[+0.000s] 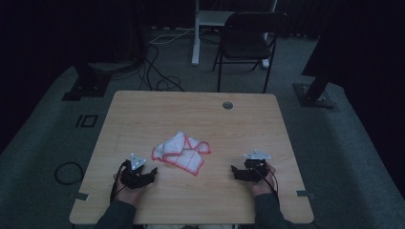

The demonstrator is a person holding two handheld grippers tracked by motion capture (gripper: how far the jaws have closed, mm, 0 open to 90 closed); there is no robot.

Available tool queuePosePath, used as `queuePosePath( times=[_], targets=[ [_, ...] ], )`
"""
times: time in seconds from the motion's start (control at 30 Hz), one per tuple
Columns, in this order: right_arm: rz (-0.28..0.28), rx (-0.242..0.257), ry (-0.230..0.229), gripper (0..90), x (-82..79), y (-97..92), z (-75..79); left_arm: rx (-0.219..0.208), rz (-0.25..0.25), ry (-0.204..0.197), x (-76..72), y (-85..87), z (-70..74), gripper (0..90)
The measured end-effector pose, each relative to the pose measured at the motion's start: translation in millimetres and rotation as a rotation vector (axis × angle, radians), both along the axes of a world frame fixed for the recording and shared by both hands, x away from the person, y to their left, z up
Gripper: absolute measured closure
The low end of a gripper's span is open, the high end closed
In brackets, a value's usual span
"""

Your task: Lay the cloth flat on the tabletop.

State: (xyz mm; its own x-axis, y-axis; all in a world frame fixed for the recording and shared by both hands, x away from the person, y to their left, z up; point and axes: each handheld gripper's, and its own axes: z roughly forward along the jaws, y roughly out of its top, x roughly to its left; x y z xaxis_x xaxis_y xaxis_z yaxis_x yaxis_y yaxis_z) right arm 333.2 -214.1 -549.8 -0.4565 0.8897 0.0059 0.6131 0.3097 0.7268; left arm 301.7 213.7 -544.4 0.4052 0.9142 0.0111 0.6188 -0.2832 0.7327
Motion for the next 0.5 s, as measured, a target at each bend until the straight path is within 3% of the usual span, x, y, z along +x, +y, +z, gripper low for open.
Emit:
queuePosePath(
  times=[0.3,0.37,0.5],
  targets=[
    [0.022,0.003,-0.009,19.2,-1.0,1.2,0.4,0.000,-0.003,0.001,0.2,-0.3,0.0,36.4],
    [0.023,0.008,-0.014,25.5,-2.1,2.9,0.9,0.001,-0.004,0.002,0.2,-0.3,0.0,36.0],
    [0.025,0.006,-0.010,25.6,-1.9,6.2,1.6,0.002,-0.015,0.005,1.9,1.2,-0.1,33.9]
  ],
)
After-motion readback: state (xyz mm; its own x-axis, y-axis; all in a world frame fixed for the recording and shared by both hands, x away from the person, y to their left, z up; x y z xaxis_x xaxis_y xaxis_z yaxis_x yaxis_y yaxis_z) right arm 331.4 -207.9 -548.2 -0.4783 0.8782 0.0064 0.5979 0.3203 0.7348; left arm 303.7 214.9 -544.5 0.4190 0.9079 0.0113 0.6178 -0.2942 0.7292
